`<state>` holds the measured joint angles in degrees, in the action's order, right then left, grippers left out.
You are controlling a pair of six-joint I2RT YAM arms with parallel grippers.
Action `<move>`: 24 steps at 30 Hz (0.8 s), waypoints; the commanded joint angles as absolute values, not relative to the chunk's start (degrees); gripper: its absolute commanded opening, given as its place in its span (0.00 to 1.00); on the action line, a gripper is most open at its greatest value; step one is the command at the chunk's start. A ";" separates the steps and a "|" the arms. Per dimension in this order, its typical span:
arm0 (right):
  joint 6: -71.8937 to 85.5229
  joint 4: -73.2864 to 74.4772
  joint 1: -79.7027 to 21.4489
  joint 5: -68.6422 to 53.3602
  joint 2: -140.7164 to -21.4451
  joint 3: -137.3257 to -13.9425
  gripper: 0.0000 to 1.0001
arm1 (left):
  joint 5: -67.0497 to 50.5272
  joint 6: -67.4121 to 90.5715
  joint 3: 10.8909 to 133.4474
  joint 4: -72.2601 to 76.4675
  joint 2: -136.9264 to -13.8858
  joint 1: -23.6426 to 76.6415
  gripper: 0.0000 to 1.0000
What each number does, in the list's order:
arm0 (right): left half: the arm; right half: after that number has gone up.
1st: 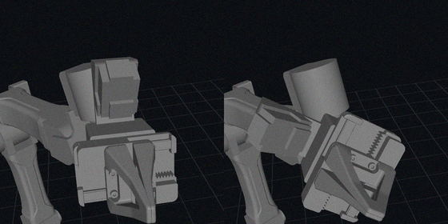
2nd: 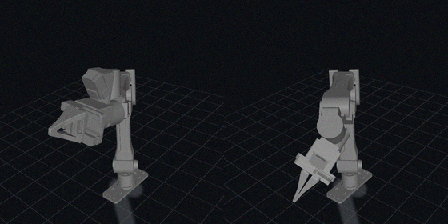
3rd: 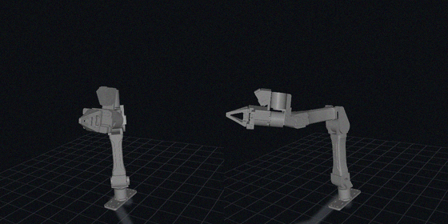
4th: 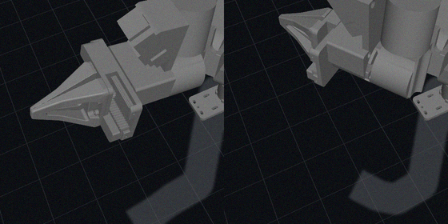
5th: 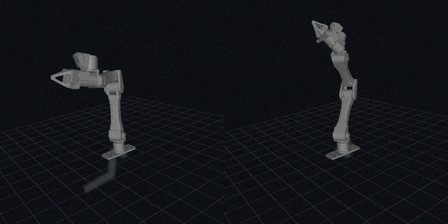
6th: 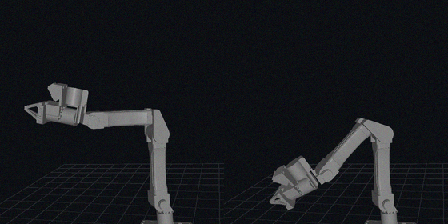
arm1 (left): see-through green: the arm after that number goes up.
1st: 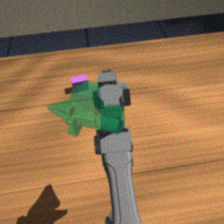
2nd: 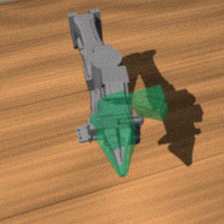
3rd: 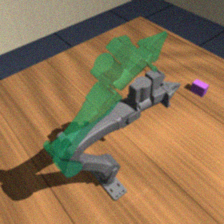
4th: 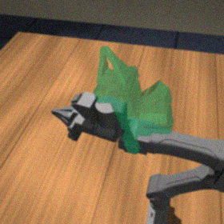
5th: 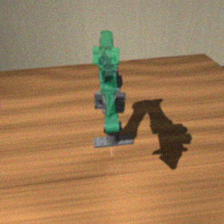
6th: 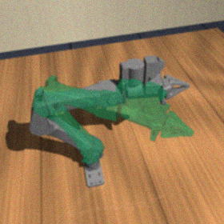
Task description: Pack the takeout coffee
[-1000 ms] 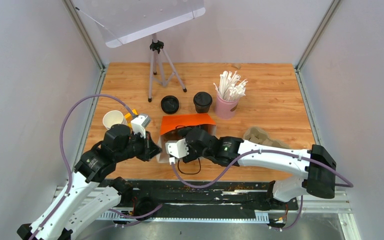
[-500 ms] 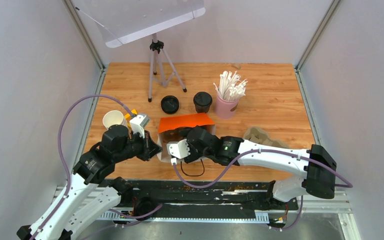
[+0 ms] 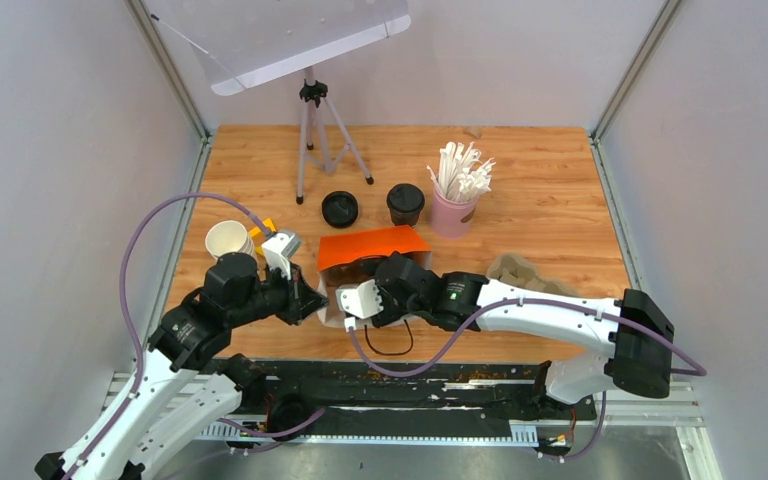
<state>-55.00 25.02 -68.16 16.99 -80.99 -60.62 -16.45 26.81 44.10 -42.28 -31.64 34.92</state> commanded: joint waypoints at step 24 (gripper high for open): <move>-59.44 15.12 -67.49 20.33 -78.98 -54.31 0.72 | -17.93 27.82 44.75 -40.10 -33.79 35.20 0.00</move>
